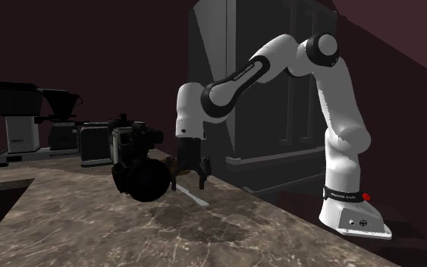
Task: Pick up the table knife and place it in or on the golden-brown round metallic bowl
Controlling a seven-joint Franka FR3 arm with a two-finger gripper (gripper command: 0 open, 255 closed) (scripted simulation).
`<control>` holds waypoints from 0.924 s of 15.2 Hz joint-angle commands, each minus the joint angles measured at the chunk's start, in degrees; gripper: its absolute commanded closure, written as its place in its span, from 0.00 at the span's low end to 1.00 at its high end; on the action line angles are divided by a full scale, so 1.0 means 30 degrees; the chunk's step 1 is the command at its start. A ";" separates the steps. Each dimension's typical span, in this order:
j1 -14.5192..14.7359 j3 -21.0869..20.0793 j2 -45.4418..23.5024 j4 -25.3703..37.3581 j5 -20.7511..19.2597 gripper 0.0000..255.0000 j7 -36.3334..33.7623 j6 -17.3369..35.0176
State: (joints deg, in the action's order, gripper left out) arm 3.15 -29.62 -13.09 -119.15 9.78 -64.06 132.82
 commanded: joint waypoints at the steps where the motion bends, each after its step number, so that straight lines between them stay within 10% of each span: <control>1: 0.0014 0.0004 -0.0040 0.0000 -0.0021 0.00 -0.0015 0.0045; 5: 0.0013 0.0004 -0.0037 0.0000 -0.0020 0.00 -0.0014 0.0042; 6: 0.0013 0.0004 -0.0037 0.0000 -0.0020 1.00 -0.0014 0.0042; 14: 0.0008 -0.0049 0.0152 -0.0111 0.0086 1.00 -0.0017 -0.0013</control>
State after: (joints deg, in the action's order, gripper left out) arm 3.15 -29.69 -12.57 -119.18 9.94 -64.16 132.91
